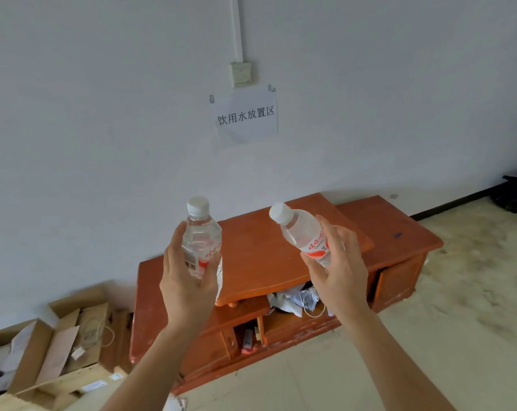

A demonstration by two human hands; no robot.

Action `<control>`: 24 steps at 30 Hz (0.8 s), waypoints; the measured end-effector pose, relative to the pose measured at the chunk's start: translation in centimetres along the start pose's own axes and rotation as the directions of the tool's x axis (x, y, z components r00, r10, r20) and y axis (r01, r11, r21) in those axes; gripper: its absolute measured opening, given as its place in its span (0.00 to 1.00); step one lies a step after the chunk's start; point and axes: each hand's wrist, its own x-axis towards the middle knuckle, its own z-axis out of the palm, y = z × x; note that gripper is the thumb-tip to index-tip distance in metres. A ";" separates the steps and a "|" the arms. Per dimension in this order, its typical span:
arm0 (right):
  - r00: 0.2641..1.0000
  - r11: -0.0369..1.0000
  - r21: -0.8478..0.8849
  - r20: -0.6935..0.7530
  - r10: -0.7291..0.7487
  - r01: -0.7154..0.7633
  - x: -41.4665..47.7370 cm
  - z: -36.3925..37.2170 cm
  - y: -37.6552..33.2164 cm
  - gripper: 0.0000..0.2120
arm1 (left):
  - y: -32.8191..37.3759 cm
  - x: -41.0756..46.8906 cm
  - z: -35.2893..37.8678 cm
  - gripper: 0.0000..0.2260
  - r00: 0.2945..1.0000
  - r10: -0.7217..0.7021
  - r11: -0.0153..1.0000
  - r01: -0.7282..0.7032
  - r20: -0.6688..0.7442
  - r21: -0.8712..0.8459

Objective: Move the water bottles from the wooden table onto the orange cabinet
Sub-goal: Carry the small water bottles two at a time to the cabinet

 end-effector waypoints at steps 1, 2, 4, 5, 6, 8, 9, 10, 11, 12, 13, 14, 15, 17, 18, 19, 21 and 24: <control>1.000 1.000 0.010 0.014 0.018 -0.019 2.6 2.0 1.2 0.37 | -0.9 2.2 1.4 0.37 0.999 -0.030 0.999 0.031 -0.010 0.009; 0.999 0.999 0.024 0.029 0.039 -0.040 4.5 3.7 1.8 0.36 | -1.6 3.8 2.4 0.37 0.998 -0.063 0.998 0.063 -0.020 0.001; 0.998 0.997 0.061 0.038 0.054 -0.056 7.8 6.9 2.6 0.35 | -3.2 6.9 4.2 0.38 0.996 -0.081 0.997 0.081 -0.046 -0.010; 0.997 0.994 0.085 0.043 0.058 -0.062 9.1 8.4 3.1 0.35 | -4.0 8.2 4.9 0.38 0.994 -0.095 0.995 0.094 -0.052 -0.023; 0.997 0.993 0.102 0.056 0.061 -0.066 10.9 10.7 3.8 0.35 | -5.4 10.2 6.1 0.38 0.992 -0.111 0.993 0.109 -0.062 -0.034; 0.993 0.989 0.115 0.094 0.077 -0.088 13.3 13.7 4.6 0.35 | -7.3 13.1 7.7 0.38 0.989 -0.133 0.991 0.130 -0.069 -0.041; 0.989 0.987 0.120 0.111 0.096 -0.109 14.5 16.0 5.1 0.35 | -9.0 14.9 8.6 0.38 0.986 -0.150 0.988 0.147 -0.068 -0.043; 0.986 0.984 0.125 0.124 0.114 -0.130 15.4 18.3 5.6 0.35 | -10.8 16.6 9.4 0.38 0.985 -0.163 0.986 0.161 -0.056 -0.044; 0.980 0.978 0.126 0.133 0.146 -0.163 16.5 21.1 6.1 0.35 | -12.9 18.7 10.4 0.38 0.981 -0.187 0.981 0.185 -0.041 -0.053; 0.974 0.971 0.135 0.145 0.176 -0.196 17.2 23.4 6.4 0.35 | -14.6 20.6 11.2 0.38 0.979 -0.200 0.978 0.198 -0.032 -0.061; 0.968 0.965 0.148 0.162 0.190 -0.214 17.7 24.9 6.4 0.35 | -15.6 21.8 11.7 0.38 0.977 -0.212 0.976 0.211 -0.020 -0.061; 0.962 0.961 0.151 0.182 0.203 -0.231 18.6 27.7 7.0 0.34 | -17.7 23.6 12.7 0.38 0.970 -0.241 0.969 0.240 -0.010 -0.059; 0.956 0.955 0.155 0.196 0.220 -0.252 19.2 29.9 7.4 0.34 | -19.1 24.9 13.4 0.38 0.963 -0.269 0.962 0.269 -0.004 -0.045; 0.947 0.949 0.162 0.220 0.234 -0.272 19.8 32.8 7.9 0.34 | -21.4 26.8 14.8 0.39 0.956 -0.294 0.955 0.294 0.016 -0.033; 0.937 0.941 0.161 0.234 0.258 -0.299 20.4 35.9 8.9 0.34 | -24.0 28.4 16.4 0.40 0.946 -0.324 0.945 0.325 0.025 -0.024; 0.930 0.935 0.159 0.244 0.274 -0.317 20.3 37.2 9.3 0.34 | -25.0 29.0 17.2 0.40 0.934 -0.356 0.934 0.357 0.033 -0.022; 0.917 0.925 0.155 0.264 0.300 -0.348 19.9 39.4 9.8 0.34 | -27.3 29.7 18.6 0.40 0.922 -0.383 0.923 0.385 0.054 -0.025; 0.882 0.904 0.141 0.325 0.342 -0.403 20.4 44.9 12.8 0.33 | -32.2 31.4 22.6 0.40 0.891 -0.448 0.893 0.450 0.072 -0.010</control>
